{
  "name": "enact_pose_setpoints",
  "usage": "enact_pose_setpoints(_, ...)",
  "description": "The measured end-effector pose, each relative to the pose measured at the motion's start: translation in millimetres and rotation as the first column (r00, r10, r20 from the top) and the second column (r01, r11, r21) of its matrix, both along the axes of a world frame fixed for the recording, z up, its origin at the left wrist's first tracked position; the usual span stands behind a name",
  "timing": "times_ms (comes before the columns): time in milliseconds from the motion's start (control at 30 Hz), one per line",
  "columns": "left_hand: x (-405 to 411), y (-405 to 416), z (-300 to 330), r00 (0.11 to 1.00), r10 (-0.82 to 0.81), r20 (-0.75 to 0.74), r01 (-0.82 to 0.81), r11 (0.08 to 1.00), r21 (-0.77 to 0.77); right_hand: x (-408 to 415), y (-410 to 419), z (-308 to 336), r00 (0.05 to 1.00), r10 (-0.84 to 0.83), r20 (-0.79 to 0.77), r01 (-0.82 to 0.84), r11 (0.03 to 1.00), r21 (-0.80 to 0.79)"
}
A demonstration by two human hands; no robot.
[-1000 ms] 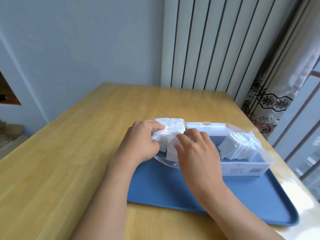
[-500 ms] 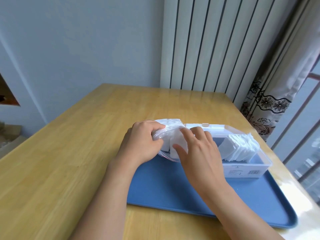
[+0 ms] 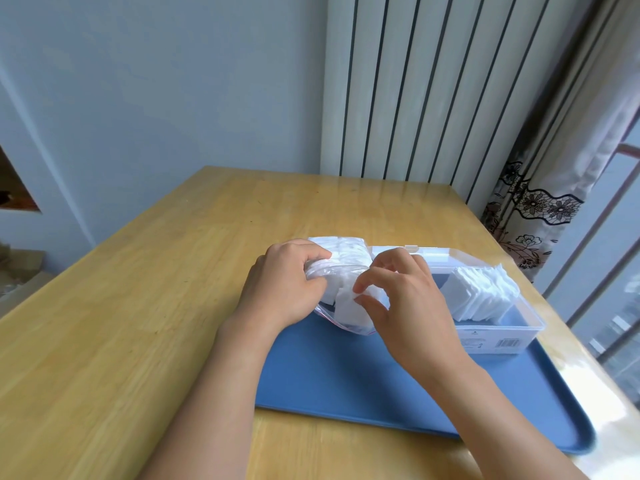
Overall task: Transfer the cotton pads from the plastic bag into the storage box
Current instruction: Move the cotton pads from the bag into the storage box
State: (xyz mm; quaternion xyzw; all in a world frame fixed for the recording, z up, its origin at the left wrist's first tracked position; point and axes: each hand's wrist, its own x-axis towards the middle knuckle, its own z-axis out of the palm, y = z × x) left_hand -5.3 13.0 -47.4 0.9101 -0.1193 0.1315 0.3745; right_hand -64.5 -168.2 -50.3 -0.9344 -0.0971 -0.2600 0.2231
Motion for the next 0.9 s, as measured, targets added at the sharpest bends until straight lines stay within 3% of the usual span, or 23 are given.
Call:
enact_pose_setpoints(300,-2.0,-2.9,1.4,0.999,-0.031,0.028,0.031,0.999,0.018,1.8,5.6,-2.0,0.997,-0.080,0.006,0.080,0.988,-0.132)
enact_pose_setpoints(900,-1.7,-3.8,-1.0,0.999,-0.012,0.036,0.012,1.000,0.006,4.9,7.2,-1.4,0.987,-0.156,-0.040,0.145,0.969,-0.201)
